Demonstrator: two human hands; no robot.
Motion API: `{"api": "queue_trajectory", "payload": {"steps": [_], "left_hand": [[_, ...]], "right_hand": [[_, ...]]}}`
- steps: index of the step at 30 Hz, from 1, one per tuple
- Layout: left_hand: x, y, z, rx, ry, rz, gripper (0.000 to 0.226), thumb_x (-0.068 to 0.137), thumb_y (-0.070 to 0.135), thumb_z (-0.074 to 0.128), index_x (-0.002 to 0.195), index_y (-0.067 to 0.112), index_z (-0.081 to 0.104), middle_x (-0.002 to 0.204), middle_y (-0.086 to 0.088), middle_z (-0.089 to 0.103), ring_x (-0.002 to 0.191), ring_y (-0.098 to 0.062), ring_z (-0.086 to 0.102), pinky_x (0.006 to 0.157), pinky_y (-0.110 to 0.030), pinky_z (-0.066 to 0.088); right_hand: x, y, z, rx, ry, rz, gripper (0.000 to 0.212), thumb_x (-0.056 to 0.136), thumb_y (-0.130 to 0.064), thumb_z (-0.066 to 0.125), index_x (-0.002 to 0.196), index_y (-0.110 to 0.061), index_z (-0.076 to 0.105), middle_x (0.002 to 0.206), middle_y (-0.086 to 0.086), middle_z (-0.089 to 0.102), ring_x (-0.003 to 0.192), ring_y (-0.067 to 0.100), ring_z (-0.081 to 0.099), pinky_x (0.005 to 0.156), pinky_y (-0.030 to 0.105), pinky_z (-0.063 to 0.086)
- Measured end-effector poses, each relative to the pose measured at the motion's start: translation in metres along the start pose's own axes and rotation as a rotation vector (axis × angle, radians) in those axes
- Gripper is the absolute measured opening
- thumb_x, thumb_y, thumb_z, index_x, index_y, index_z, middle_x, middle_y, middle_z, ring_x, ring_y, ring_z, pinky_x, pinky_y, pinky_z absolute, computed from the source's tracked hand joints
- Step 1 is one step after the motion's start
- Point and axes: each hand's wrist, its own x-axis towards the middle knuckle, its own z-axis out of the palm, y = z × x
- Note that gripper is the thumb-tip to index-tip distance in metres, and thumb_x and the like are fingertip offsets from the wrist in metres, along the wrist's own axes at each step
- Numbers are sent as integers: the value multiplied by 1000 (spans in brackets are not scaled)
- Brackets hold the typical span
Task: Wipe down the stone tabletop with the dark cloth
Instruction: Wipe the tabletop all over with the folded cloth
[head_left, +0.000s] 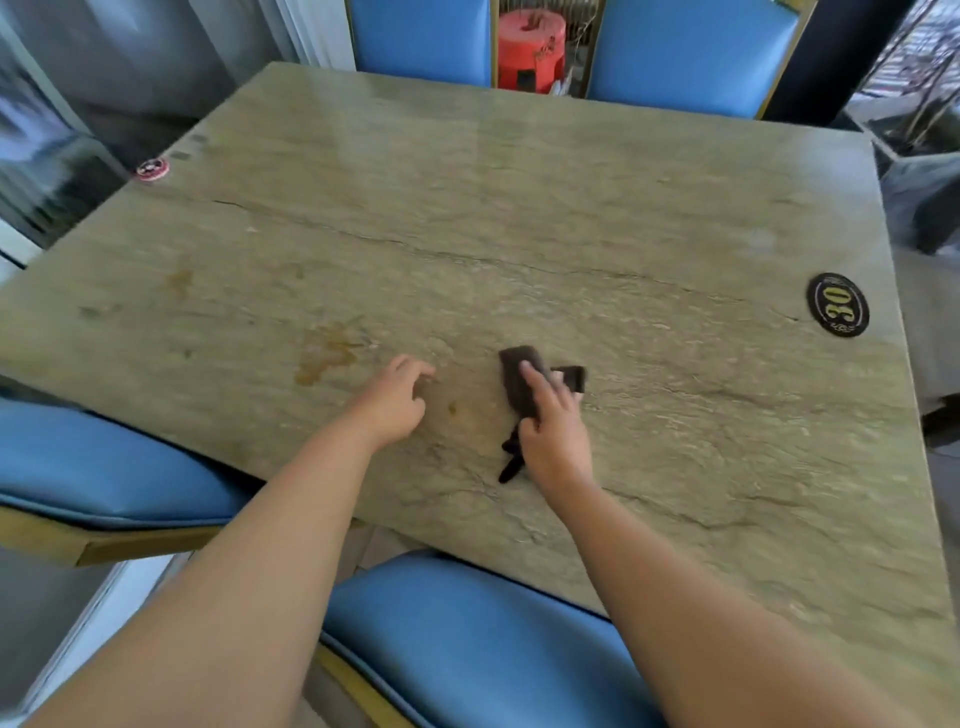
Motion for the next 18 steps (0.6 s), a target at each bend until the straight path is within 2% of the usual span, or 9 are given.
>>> {"api": "queue_trajectory", "payload": {"steps": [4,9,15,18], "left_hand": [[16,-6,25,3,156,117,50,97,15,42,147,18,35,155,1,27,139,-24,31,114,-36,25],[17,-23,56,103,312,220,56,99,34,23,151,14,27,160,3,21,147,-15,16,121,-40,15],[16,-21,60,110,367,213,59,97,37,25,151,14,27,159,0,24,147,-14,18,119,-44,22],[12,-22,61,55,396,197,63,95,36,27,154,16,17,161,1,15,148,-11,13,119,-35,20]], "right_hand": [[-7,32,-22,-245,209,100,66,94,-20,43,153,-31,14,162,0,6,148,16,-7,121,35,-6],[17,33,-7,-566,244,184,68,94,-41,30,153,-32,-3,161,6,-11,147,19,-18,117,45,-16],[104,1,10,-645,169,167,65,93,-46,25,153,-33,1,161,9,-13,146,23,-19,116,51,-15],[123,-26,41,-642,28,-20,62,94,-44,26,152,-36,6,161,6,-12,147,21,-18,116,50,-14]]}}
